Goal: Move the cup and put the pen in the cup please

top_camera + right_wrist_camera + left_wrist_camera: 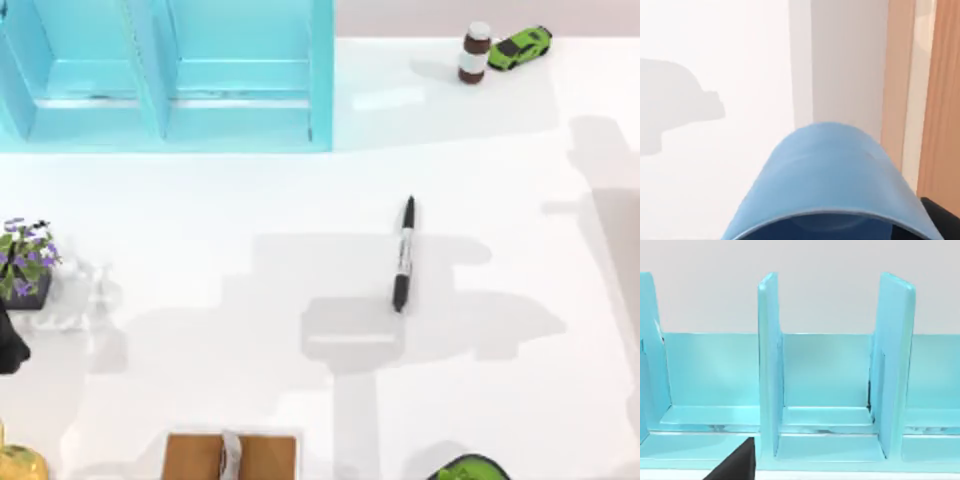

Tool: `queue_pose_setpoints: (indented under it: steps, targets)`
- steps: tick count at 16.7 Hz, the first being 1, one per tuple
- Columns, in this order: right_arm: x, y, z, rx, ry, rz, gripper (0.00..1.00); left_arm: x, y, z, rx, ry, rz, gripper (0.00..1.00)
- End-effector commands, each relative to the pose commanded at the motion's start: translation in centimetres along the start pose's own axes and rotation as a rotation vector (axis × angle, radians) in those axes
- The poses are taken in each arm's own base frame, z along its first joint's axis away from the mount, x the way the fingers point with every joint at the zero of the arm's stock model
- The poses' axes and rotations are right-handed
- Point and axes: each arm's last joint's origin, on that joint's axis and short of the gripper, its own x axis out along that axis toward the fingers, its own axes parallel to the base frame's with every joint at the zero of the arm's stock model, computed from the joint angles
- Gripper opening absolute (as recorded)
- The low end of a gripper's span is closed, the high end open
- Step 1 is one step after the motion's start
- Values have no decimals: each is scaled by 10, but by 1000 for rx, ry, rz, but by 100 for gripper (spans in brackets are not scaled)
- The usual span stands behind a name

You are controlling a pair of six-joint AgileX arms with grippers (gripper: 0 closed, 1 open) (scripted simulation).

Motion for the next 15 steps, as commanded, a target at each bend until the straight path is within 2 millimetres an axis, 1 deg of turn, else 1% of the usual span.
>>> queue_pose_setpoints:
  steps: [1, 3, 5, 6, 7, 8, 12, 15]
  targets:
    - [10, 15, 8, 1, -5, 5, 0, 0, 0, 0, 0, 0, 0, 100]
    - [31, 52, 21, -11, -15, 17, 0, 0, 0, 0, 0, 0, 0, 100]
    - [51, 87, 27, -25, -23, 30, 0, 0, 0, 0, 0, 0, 0, 100]
    - [59, 100, 29, -27, -26, 37, 0, 0, 0, 0, 0, 0, 0, 100]
    - [65, 108, 30, -27, -28, 42, 0, 0, 0, 0, 0, 0, 0, 100]
    - [68, 112, 30, -28, -28, 44, 0, 0, 0, 0, 0, 0, 0, 100]
    - [69, 110, 30, -22, -24, 45, 0, 0, 0, 0, 0, 0, 0, 100]
    - [85, 114, 31, -23, -31, 47, 0, 0, 0, 0, 0, 0, 0, 100]
